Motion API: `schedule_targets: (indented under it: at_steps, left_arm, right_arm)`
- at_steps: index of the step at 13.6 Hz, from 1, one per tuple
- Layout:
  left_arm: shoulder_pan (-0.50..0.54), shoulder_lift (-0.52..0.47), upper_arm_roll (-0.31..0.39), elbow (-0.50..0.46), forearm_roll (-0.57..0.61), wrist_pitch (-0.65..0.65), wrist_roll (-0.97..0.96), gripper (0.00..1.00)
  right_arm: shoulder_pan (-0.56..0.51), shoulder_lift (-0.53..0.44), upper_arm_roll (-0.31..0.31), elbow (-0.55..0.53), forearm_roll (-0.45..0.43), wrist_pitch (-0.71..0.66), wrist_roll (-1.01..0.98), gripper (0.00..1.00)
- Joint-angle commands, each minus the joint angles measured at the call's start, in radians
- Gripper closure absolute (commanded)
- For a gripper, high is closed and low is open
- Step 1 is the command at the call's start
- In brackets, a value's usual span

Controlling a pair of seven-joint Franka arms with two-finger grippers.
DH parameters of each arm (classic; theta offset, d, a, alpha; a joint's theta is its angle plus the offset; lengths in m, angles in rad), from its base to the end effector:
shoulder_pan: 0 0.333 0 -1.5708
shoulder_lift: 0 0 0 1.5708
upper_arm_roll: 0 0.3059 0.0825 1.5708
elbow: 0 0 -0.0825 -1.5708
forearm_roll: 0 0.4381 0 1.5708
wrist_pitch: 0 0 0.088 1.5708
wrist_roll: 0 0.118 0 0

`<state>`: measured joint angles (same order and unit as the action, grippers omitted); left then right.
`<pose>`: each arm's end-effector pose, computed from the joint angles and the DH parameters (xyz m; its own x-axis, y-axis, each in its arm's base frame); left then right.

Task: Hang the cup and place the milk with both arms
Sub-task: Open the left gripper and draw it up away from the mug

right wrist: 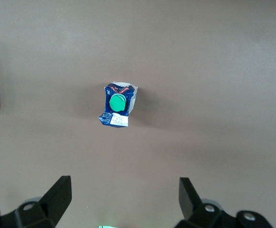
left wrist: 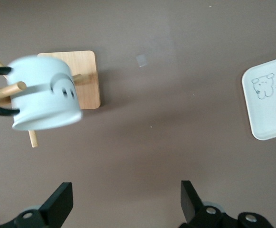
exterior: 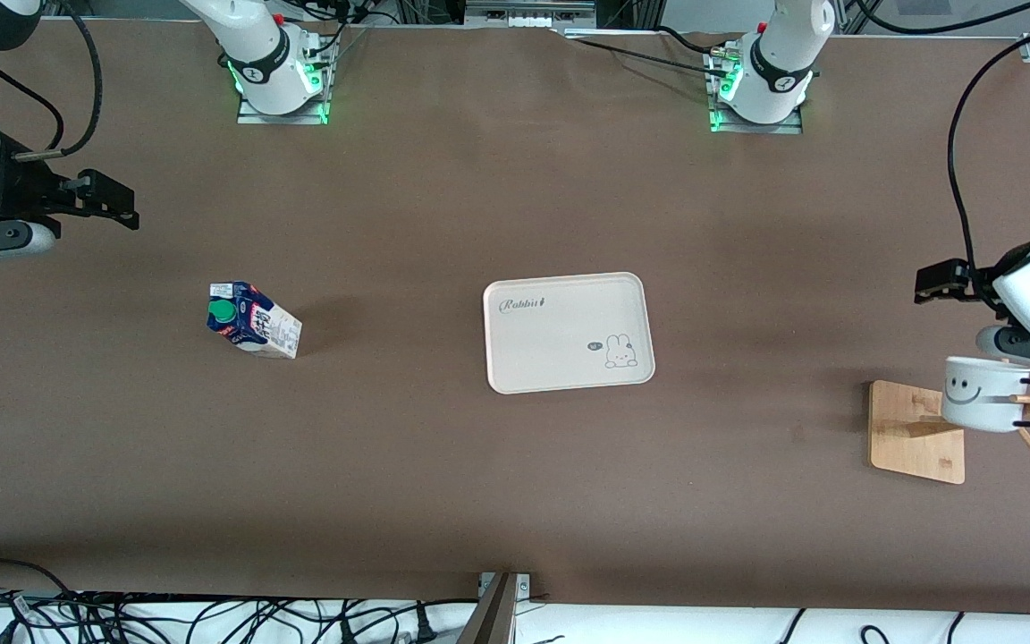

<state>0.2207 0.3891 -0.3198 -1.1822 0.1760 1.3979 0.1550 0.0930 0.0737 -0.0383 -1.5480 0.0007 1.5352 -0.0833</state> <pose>0.6948 -0.0045 0.5458 0.9627 -0.2169 -0.1616 -0.2247 -0.9739 -0.0318 0.6230 0.0349 0.5670 0.9868 0.1372 -0.0862 0.1373 -0.9905 -0.0051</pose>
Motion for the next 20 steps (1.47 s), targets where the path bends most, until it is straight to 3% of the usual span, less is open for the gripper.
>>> schedule_targets:
  at_steps: [1, 3, 5, 7, 9, 11, 15, 20]
  left_arm:
    - [0.003, -0.018, 0.004, -0.016, -0.023, -0.011, -0.038, 0.0]
    - [-0.041, -0.09, 0.027, -0.103, -0.021, 0.01, -0.078, 0.0]
    - [-0.191, -0.203, 0.225, -0.256, -0.044, 0.154, -0.078, 0.0]
    - [-0.231, -0.306, 0.342, -0.415, -0.201, 0.319, -0.075, 0.0]
    - [-0.25, -0.381, 0.35, -0.529, -0.169, 0.42, -0.072, 0.0]
    - [-0.257, -0.388, 0.343, -0.533, -0.043, 0.421, -0.066, 0.0]
    - [-0.244, -0.377, 0.34, -0.525, -0.127, 0.38, -0.087, 0.0]
    - [-0.254, -0.346, 0.337, -0.462, -0.132, 0.282, -0.16, 0.0]
  right_arm:
    - [-0.018, 0.0, 0.017, 0.006, -0.005, -0.013, 0.005, 0.0]
    - [-0.018, 0.0, 0.017, 0.006, -0.005, -0.015, 0.005, 0.0]
    - [-0.018, -0.002, 0.017, 0.006, -0.005, -0.013, 0.005, 0.0]
    - [-0.018, 0.0, 0.017, 0.006, -0.005, -0.015, 0.005, 0.0]
    - [-0.018, 0.0, 0.015, 0.006, -0.005, -0.013, 0.005, 0.0]
    - [-0.018, 0.0, 0.017, 0.006, -0.005, -0.013, 0.005, 0.0]
    - [-0.018, 0.0, 0.017, 0.008, -0.005, -0.012, 0.005, 0.0]
    - [-0.018, 0.0, 0.017, 0.011, -0.005, -0.013, 0.005, 0.0]
